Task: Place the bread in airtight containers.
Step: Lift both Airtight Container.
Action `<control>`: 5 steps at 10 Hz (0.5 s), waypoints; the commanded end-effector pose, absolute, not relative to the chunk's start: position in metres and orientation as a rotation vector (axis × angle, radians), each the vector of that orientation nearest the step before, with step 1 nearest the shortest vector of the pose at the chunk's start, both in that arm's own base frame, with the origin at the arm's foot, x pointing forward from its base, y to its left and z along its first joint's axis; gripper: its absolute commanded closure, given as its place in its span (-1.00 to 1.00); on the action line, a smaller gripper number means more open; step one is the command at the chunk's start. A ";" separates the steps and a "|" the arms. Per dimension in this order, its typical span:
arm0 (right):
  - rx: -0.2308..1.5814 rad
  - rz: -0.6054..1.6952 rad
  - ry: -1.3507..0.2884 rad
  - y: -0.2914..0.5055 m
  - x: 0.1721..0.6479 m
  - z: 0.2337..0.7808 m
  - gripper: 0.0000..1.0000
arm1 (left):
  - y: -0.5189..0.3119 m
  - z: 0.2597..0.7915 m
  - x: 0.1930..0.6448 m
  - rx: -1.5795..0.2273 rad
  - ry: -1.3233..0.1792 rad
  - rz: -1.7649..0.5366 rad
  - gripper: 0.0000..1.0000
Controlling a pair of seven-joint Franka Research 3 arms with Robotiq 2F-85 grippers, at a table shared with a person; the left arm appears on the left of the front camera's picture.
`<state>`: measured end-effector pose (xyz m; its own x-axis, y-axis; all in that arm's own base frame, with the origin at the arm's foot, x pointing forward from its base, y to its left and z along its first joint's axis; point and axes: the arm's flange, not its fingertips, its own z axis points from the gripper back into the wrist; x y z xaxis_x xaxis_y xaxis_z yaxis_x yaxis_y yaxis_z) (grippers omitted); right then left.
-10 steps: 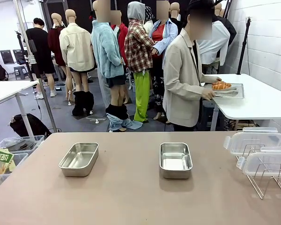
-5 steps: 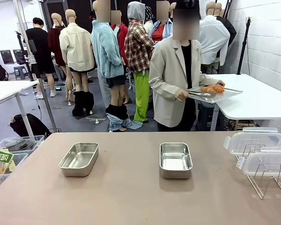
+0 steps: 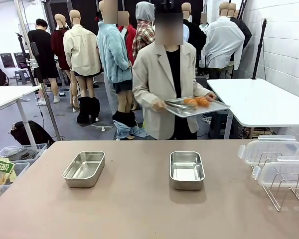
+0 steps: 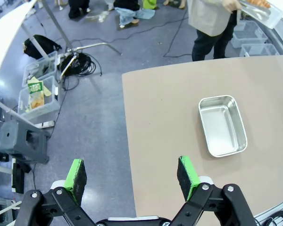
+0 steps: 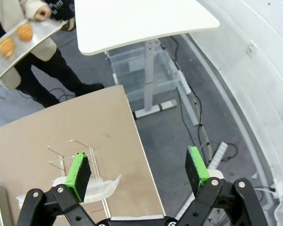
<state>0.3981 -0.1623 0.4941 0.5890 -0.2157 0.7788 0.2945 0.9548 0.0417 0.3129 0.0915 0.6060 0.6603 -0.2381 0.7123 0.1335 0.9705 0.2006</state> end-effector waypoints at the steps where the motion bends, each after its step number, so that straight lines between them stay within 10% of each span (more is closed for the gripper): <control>1: -0.101 -0.290 -0.883 -0.162 0.397 0.494 -1.00 | 0.093 0.606 0.315 0.144 -0.830 -0.212 -1.00; 5: -0.101 -0.290 -0.883 -0.162 0.397 0.494 -1.00 | 0.093 0.606 0.315 0.144 -0.830 -0.212 -1.00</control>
